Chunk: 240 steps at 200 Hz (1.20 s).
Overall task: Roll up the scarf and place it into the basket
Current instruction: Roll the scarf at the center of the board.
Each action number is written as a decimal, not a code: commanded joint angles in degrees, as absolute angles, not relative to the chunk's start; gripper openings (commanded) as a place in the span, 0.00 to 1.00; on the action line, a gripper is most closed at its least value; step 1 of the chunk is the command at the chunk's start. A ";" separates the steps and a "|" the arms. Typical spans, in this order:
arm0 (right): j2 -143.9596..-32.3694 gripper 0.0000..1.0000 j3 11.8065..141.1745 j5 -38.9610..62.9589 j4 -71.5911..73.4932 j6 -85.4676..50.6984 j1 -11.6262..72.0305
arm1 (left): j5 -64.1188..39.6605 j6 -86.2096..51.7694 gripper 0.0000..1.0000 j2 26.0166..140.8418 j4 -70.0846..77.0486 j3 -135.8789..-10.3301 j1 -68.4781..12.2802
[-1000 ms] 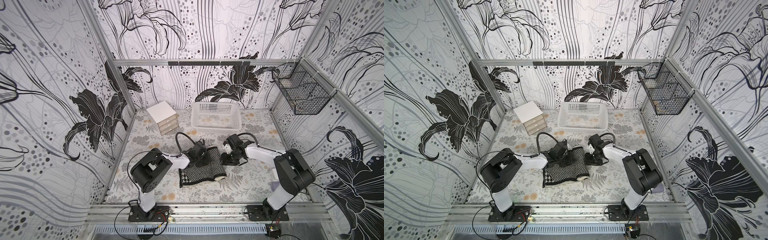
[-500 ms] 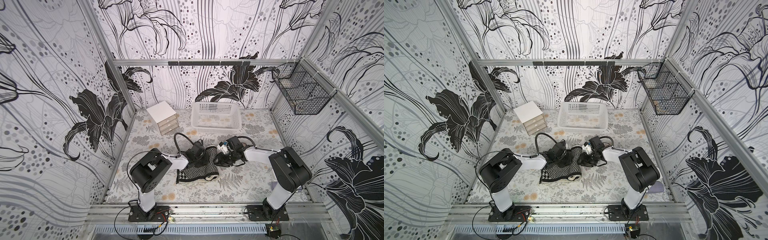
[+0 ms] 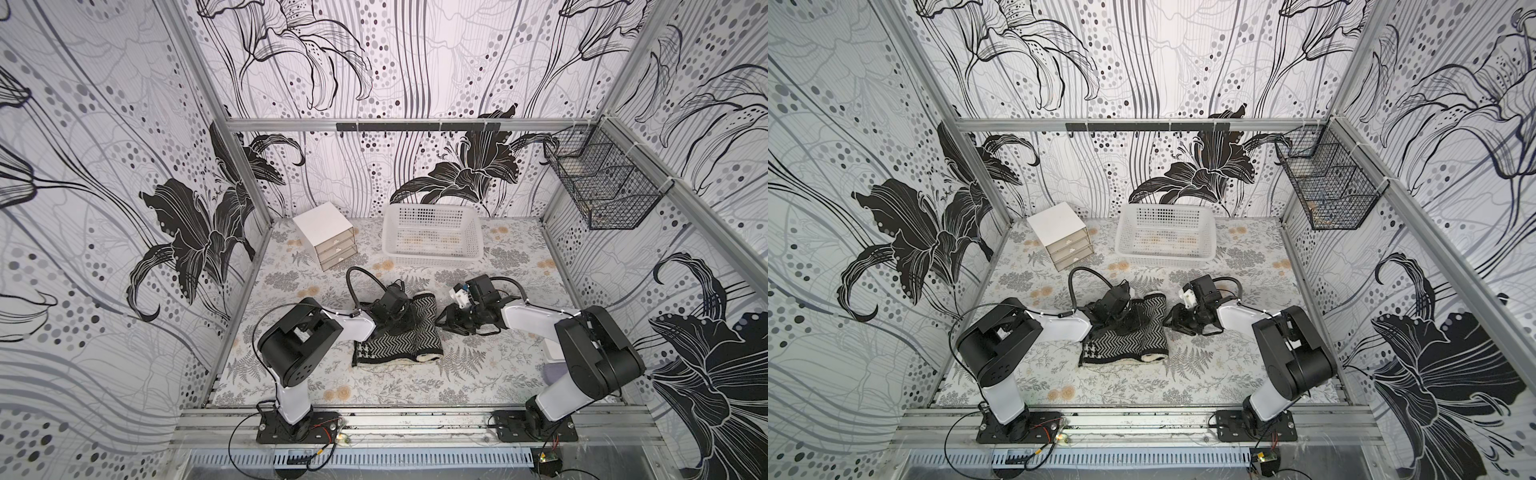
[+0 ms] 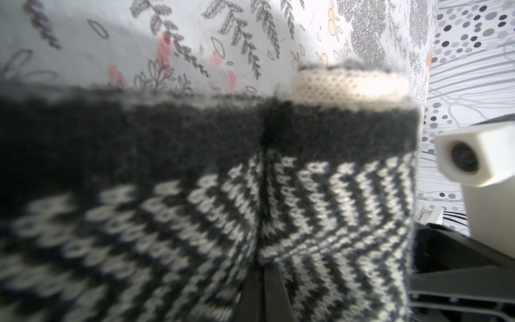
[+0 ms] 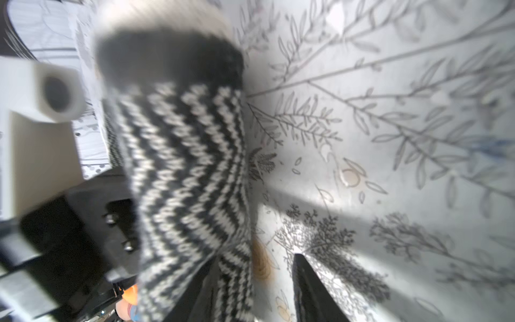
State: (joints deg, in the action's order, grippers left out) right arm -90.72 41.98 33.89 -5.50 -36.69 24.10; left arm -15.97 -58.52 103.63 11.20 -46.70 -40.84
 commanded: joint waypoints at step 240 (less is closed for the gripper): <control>-90.56 0.00 50.53 23.43 -22.47 -31.44 33.66 | -10.83 -54.49 0.19 92.81 -3.33 -44.04 -37.58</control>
